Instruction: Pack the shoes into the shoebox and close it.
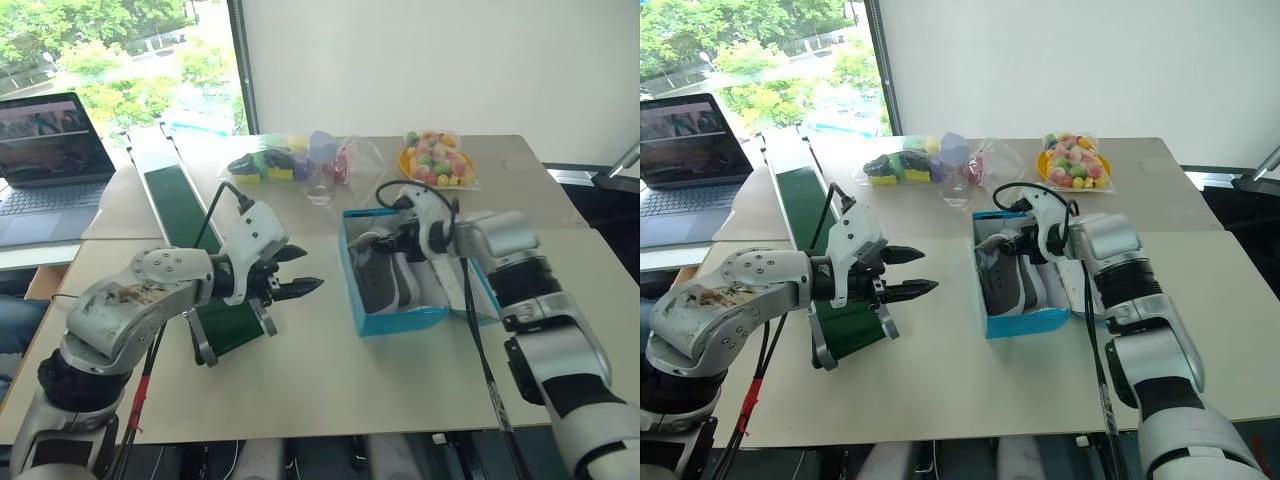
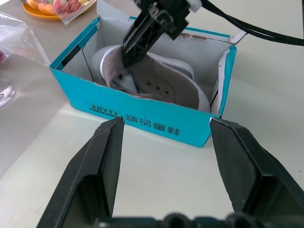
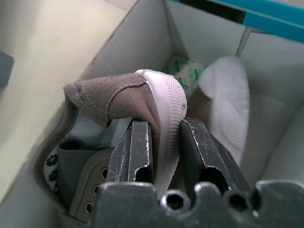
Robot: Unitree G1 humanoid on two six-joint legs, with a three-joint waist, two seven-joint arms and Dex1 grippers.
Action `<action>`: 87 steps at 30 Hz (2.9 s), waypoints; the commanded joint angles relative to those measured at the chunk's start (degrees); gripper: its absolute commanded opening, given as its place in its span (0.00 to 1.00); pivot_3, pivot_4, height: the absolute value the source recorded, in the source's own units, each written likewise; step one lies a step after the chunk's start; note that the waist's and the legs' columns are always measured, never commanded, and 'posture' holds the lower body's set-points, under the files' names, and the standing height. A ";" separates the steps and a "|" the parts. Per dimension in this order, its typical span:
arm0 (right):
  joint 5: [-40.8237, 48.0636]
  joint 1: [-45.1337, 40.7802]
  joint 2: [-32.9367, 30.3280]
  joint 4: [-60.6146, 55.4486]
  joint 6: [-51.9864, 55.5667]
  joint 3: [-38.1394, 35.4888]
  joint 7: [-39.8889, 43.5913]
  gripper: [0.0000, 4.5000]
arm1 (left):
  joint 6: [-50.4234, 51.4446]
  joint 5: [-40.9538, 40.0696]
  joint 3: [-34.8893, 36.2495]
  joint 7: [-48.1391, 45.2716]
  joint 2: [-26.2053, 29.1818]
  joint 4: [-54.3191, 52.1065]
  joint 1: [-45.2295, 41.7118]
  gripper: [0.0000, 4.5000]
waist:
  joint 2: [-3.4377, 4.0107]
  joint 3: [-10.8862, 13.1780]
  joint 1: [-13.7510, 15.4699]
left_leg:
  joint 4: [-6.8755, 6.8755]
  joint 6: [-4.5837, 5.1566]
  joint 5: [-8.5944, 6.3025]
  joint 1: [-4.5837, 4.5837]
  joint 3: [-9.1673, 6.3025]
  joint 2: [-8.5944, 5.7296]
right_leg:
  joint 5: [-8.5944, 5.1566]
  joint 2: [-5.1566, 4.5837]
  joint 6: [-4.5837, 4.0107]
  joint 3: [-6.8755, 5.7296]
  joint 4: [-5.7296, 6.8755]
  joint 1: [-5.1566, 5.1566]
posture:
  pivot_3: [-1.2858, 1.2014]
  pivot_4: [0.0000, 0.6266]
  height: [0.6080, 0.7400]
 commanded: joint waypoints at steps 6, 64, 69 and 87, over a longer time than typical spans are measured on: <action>-11.19 -3.43 4.65 17.16 -18.49 2.64 -1.41 0.36 | -0.51 0.55 1.22 1.38 0.08 -2.98 -0.59 0.68 | -0.13 -0.08 -0.18 | 0.00 -0.03 0.00 0.36 0.01 0.02 | -0.17 0.01 -0.28 0.06 0.23 0.19 | 0.52 0.24 1.00; 12.26 55.26 11.72 -40.73 0.48 -43.59 -14.29 0.00 | -12.48 12.93 -9.42 -22.48 -2.17 17.00 -17.01 0.68 | -0.06 -0.05 0.35 | 0.07 -0.37 -0.26 0.28 0.03 0.08 | -0.53 -0.03 -0.31 0.06 0.36 0.12 | 0.52 0.24 1.00; 15.49 50.36 15.89 -28.64 -13.82 -46.73 -14.43 0.00 | -10.94 12.81 -8.67 -21.78 -1.56 15.51 -17.04 0.68 | -0.31 -0.20 -0.08 | 0.07 -0.43 -0.29 0.35 0.02 0.12 | -0.53 0.00 -0.31 0.07 0.29 0.22 | 0.52 0.24 1.00; 48.79 45.26 17.33 -51.50 -5.27 -43.36 -13.78 0.00 | -11.66 13.88 -9.34 -22.18 -2.25 16.71 -18.19 0.68 | 0.13 -0.04 0.04 | -0.08 -0.02 -0.05 0.35 0.01 0.13 | -0.47 0.03 -0.24 0.21 0.50 0.07 | 0.52 0.24 1.00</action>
